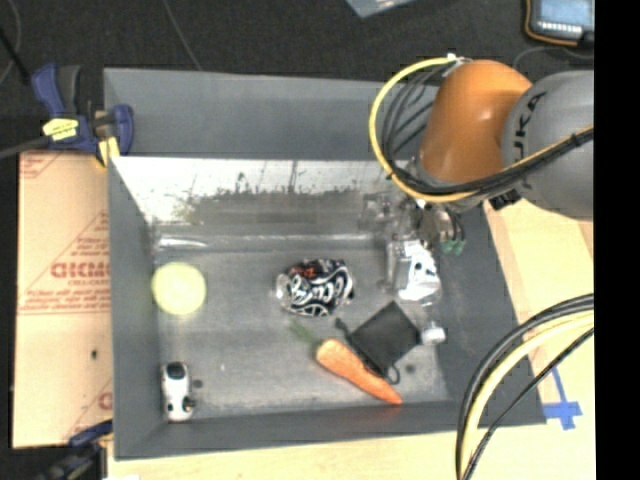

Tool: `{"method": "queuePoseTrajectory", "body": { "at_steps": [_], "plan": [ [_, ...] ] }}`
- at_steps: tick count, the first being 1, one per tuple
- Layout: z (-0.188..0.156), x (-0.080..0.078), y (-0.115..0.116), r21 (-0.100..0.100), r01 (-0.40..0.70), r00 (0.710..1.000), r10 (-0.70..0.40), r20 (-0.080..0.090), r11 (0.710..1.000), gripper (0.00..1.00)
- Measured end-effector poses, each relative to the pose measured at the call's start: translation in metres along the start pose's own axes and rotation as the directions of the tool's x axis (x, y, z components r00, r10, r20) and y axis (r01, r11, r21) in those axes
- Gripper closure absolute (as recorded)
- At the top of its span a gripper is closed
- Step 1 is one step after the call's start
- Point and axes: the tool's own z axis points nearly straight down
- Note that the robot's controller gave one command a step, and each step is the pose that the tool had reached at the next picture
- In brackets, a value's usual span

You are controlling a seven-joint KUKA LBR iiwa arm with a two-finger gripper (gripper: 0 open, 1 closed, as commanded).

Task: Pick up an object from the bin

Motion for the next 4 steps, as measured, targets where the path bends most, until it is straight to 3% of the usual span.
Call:
{"method": "queuePoseTrajectory", "body": {
  "at_steps": [1,2,3,4],
  "plan": [
    [0.028,0.034,0.02,0.002,0.256,0.967,-0.256,0.002,0.967,0.0],
    [0.075,0.023,0.055,0.0,0.15,0.989,-0.15,0.005,0.989,0.0],
    [0.089,0.018,0.071,0.004,0.233,0.973,-0.233,0.008,0.973,1.0],
    [0.089,0.018,0.071,0.004,0.233,0.972,-0.233,0.008,0.973,1.0]
  ]
}}
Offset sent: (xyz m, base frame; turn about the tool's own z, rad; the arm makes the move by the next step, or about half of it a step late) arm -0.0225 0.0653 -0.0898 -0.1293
